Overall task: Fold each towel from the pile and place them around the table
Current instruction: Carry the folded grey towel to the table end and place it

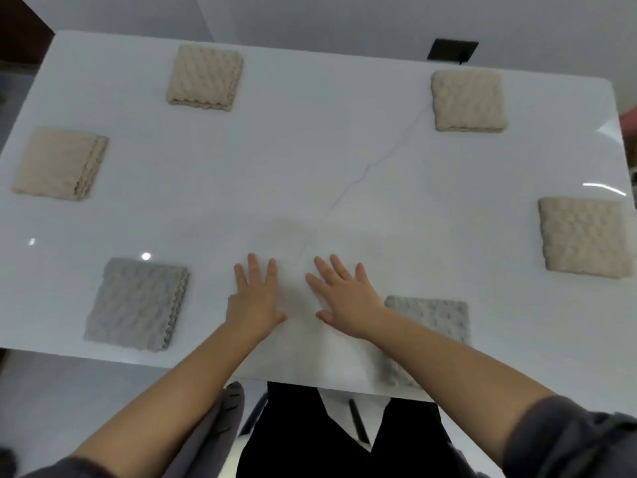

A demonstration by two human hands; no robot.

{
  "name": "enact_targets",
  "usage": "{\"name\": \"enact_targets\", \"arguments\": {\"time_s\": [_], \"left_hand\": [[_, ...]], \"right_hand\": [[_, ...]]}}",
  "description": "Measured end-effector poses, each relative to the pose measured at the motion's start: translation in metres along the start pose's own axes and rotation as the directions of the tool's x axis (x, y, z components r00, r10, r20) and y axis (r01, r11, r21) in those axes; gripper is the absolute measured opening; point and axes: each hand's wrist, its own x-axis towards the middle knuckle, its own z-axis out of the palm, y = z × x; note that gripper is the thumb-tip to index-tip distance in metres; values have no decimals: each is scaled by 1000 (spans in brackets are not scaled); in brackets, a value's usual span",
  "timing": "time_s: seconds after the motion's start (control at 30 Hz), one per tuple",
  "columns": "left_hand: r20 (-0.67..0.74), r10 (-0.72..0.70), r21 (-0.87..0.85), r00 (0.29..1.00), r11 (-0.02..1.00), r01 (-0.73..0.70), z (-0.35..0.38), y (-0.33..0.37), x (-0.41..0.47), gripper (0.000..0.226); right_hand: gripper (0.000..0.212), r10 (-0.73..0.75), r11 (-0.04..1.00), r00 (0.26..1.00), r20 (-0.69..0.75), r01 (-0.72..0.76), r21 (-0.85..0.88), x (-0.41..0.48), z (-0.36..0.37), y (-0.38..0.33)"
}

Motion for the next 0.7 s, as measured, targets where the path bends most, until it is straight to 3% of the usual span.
{"name": "enact_targets", "arguments": {"time_s": [0.2, 0.4, 0.57, 0.7], "left_hand": [[-95, -55, -195, 994, 980, 35, 33, 72, -27, 81], [-356, -24, -439, 934, 887, -145, 84, 171, -75, 72], [-467, 5, -401, 884, 890, -217, 115, 202, -76, 67], [-512, 80, -282, 855, 925, -255, 130, 199, -61, 66]], "right_hand": [[68, -115, 993, 992, -53, 113, -38, -61, -8, 75], [63, -110, 993, 987, -117, 104, -49, -139, 35, 146], [59, 67, 995, 948, -312, -41, 90, -162, 88, 146], [60, 113, 986, 912, -395, -53, 160, -162, 119, 130]]}}
